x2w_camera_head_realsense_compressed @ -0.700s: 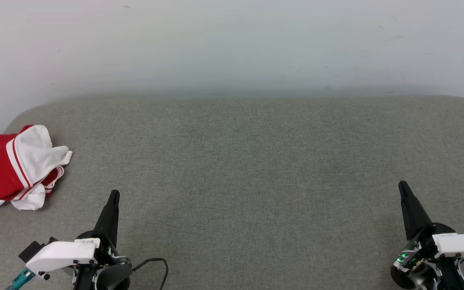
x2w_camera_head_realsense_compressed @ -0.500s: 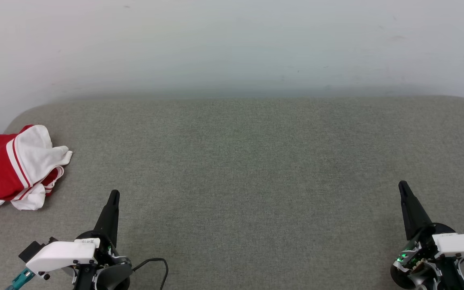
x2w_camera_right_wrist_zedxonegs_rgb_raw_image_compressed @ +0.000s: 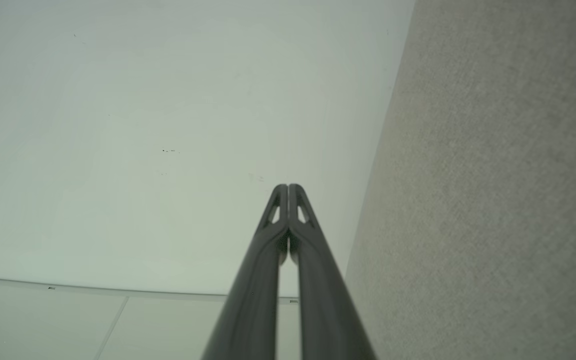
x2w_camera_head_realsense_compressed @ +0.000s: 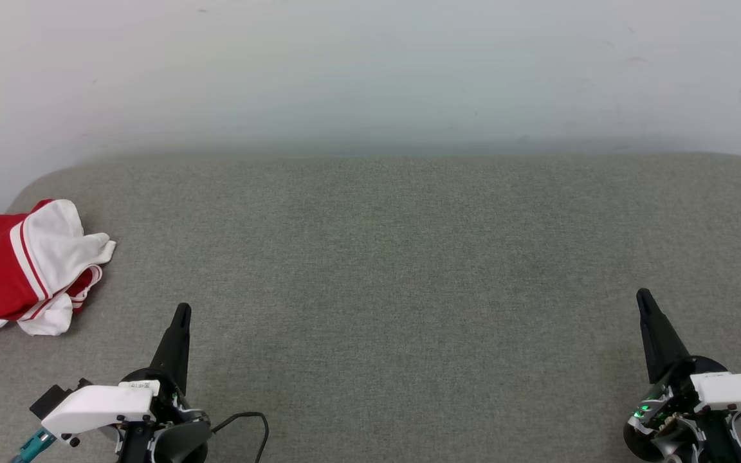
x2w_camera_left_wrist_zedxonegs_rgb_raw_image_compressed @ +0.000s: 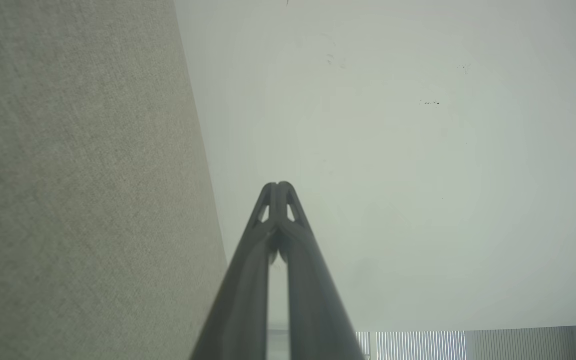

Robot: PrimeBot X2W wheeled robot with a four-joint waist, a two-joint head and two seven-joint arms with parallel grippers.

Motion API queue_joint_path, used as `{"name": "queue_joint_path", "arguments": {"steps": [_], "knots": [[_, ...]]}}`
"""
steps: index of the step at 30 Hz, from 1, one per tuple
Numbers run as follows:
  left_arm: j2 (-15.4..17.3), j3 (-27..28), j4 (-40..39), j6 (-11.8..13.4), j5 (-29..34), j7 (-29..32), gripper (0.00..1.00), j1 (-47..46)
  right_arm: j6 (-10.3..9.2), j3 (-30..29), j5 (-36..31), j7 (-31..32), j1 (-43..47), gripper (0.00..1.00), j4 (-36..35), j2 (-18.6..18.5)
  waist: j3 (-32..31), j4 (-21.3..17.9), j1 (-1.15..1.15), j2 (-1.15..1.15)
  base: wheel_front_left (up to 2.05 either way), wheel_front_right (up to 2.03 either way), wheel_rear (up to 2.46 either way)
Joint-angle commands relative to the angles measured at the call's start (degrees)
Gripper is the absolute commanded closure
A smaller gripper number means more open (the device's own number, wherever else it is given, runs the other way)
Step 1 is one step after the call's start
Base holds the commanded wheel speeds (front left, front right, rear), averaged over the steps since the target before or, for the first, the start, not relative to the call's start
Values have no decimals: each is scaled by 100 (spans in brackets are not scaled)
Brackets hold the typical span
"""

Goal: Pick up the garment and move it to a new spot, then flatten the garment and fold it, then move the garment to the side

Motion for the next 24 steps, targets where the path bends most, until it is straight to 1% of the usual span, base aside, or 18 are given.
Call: {"name": "queue_joint_path", "arguments": {"steps": [1,17,18,20,24], "knots": [[-15,12,-9,-16,2,10,100,-31,-2,5,23,0,-62,100,4,1,0,0,0,0,0,0,0],[-14,10,-9,-16,2,10,100,-31,-2,6,23,1,-62,100,4,1,0,0,0,0,0,0,0],[0,-7,17,1,0,-1,0,7,1,-1,-3,-1,11,0,14,0,0,0,0,0,0,0,0],[-8,-23,114,2,1,-3,0,81,0,1,-4,-3,97,0,112,4,0,0,0,0,0,0,0],[-7,-127,46,2,30,-84,0,74,0,56,-59,-70,129,0,19,4,1,-1,0,0,0,0,0]]}}
